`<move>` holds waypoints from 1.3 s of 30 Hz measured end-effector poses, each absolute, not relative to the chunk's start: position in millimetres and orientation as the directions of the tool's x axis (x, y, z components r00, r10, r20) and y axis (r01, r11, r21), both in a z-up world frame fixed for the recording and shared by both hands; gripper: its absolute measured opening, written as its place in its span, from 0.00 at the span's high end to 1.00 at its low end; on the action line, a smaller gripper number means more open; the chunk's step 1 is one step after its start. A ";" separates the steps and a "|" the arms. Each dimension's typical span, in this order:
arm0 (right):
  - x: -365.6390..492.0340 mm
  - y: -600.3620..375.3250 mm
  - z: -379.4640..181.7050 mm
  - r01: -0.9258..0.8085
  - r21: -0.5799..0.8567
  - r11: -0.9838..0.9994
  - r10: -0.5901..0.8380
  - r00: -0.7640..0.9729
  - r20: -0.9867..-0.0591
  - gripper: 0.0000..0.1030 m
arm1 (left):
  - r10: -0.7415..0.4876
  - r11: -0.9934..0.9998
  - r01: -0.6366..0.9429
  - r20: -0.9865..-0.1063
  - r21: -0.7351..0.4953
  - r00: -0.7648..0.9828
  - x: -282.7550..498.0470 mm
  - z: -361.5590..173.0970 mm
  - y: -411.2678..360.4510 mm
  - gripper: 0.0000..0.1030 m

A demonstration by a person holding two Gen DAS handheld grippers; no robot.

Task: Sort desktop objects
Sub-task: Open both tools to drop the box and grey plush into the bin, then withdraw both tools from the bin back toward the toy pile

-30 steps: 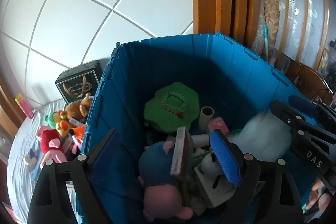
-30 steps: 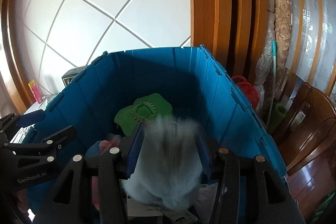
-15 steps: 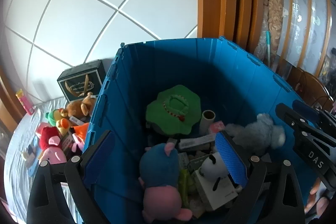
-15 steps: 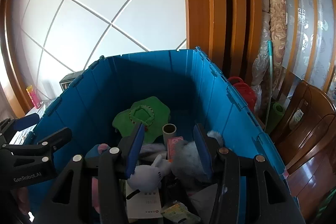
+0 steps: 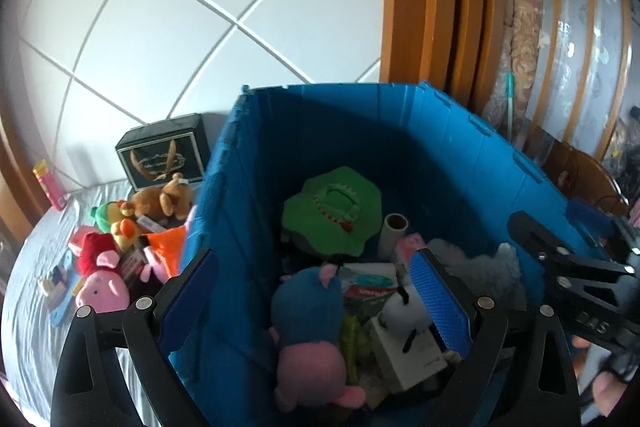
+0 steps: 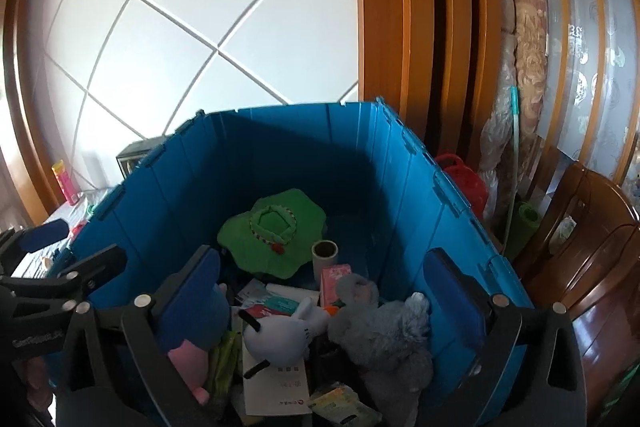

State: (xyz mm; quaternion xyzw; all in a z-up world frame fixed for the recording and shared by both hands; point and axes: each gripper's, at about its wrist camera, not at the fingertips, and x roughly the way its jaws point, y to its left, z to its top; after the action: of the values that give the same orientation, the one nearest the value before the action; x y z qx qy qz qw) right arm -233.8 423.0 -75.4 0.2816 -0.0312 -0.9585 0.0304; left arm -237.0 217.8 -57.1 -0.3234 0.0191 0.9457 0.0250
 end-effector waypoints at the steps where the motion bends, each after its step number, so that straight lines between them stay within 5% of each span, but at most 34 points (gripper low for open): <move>1: -232.7 419.8 -75.9 0.046 0.090 -0.995 -0.087 -0.837 -0.541 0.00 | 0.032 -0.998 -0.054 -0.602 0.018 -0.798 -231.0 -53.5 211.5 0.06; 10: -203.4 339.3 -55.4 0.135 0.106 -0.985 -0.170 -0.860 -0.481 0.00 | -0.065 -0.995 0.093 -0.541 -0.024 -0.838 -170.9 -33.8 98.3 0.01; 24: -155.8 113.3 -45.1 0.346 0.111 -0.931 -0.360 -0.833 -0.419 0.00 | -0.316 -0.931 0.361 -0.617 0.056 -0.721 -103.3 -85.1 -131.5 0.01; 39: -177.6 24.2 -161.8 0.360 0.102 -0.928 -0.324 -0.638 -0.699 0.00 | -0.298 -0.908 0.416 -0.784 0.056 -0.545 -122.9 -187.4 -207.6 0.01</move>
State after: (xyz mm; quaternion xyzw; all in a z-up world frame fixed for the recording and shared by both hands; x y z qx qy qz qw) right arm -177.6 24.2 -161.8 0.3815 0.0234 -0.9045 0.1889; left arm -122.9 -207.6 -187.4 -0.4314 -0.0683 0.8762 -0.2036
